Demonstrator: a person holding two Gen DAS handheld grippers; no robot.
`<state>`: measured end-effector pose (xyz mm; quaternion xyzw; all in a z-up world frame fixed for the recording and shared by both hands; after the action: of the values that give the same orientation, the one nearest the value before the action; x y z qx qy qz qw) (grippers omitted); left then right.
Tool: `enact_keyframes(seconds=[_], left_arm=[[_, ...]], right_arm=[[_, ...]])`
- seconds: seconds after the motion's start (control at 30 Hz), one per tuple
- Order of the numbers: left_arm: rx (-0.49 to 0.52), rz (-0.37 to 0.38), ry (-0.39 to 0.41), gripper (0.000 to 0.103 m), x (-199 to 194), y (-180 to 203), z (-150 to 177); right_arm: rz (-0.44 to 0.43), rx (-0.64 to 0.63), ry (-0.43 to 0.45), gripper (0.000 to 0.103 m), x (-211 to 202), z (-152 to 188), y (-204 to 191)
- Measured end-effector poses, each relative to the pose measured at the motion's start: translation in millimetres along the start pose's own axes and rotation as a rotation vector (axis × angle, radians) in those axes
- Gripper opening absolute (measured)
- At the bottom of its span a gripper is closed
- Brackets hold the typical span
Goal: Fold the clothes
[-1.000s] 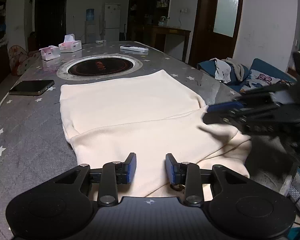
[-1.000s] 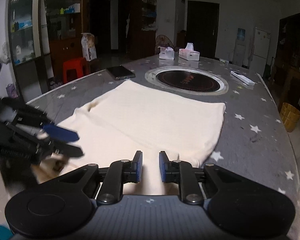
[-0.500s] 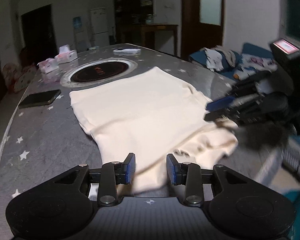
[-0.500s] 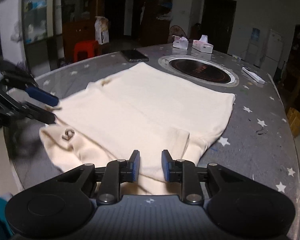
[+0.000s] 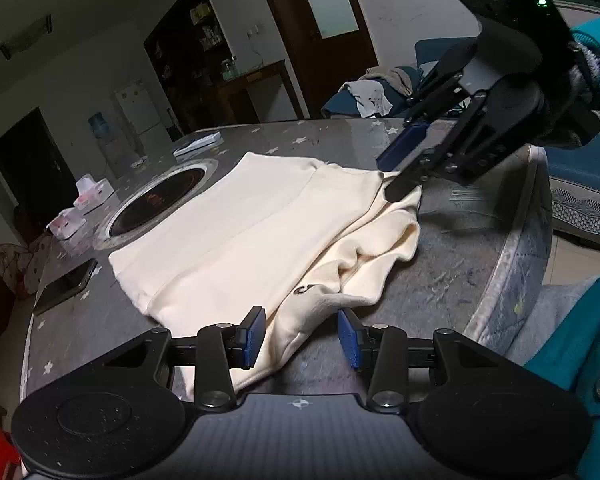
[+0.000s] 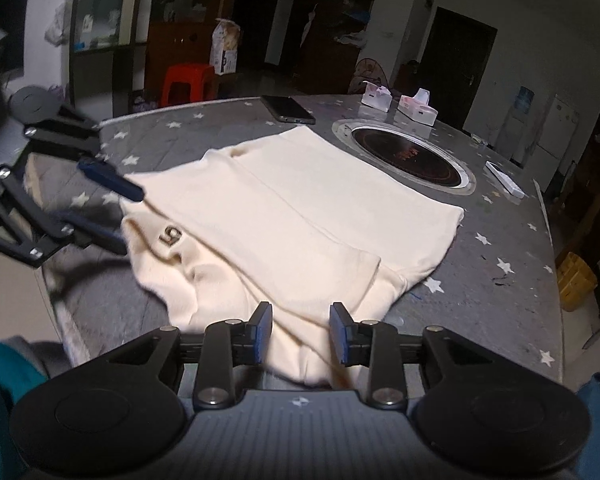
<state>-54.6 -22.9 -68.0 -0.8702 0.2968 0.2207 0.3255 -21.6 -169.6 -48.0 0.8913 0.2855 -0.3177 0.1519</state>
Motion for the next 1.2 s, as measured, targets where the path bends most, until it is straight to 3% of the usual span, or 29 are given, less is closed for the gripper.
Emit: enact_keyframes(seconds=[0.07,0.17,0.37,0.6,0.73,0.77,0.8,0.87,1.07,1.2], left_arm=[[-0.006,-0.004,0.010,0.034,2.1,-0.7,-0.9],[-0.043,-0.009,0.019,0.017,4.7,-5.5,-1.9],[-0.148,-0.011,0.042,0.009,6.6,-25.9,-11.0],[-0.272,0.008,0.056,0.008,18.2,-56.4,-23.6],[-0.288,0.015,0.050,0.008,23.6,-61.3,-24.5],[-0.289,0.019,0.047,0.009,23.5,-61.0,-23.5],[-0.286,0.024,0.043,0.009,22.6,-59.9,-22.0],[-0.272,0.026,0.033,0.014,19.8,-57.3,-17.5],[-0.192,0.005,-0.006,0.034,10.2,-45.0,1.7],[-0.140,-0.012,-0.039,0.036,11.5,-41.0,13.0]], right_arm=[[0.007,-0.018,-0.011,0.039,-4.4,4.1,-0.7],[0.018,-0.067,-0.023,0.040,-9.5,11.8,-4.1],[0.038,-0.201,-0.019,0.051,-5.2,21.8,-17.2],[0.005,-0.246,0.032,0.052,13.7,12.1,-25.7],[-0.031,-0.233,0.048,0.042,26.0,3.9,-26.5],[-0.040,-0.214,0.043,0.034,29.0,2.0,-24.5],[-0.051,-0.193,0.038,0.024,30.5,0.5,-22.1],[-0.073,-0.153,0.027,0.017,33.4,-2.6,-17.2],[-0.105,-0.062,0.026,0.013,33.5,-13.5,-4.6],[-0.104,-0.041,0.040,0.012,31.9,-20.1,-0.8]])
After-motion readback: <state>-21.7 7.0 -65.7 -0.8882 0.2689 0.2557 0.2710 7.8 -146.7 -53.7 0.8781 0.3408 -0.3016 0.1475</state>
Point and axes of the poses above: each gripper's, at about its wrist camera, not at the fingertips, and x roughly the way its jaws point, y to its right, z to its underside, the point moved 8 cm from there along x, roughly the way its jaws point, and after that the axes turned 9 degrees about x, right-handed, at the moved point
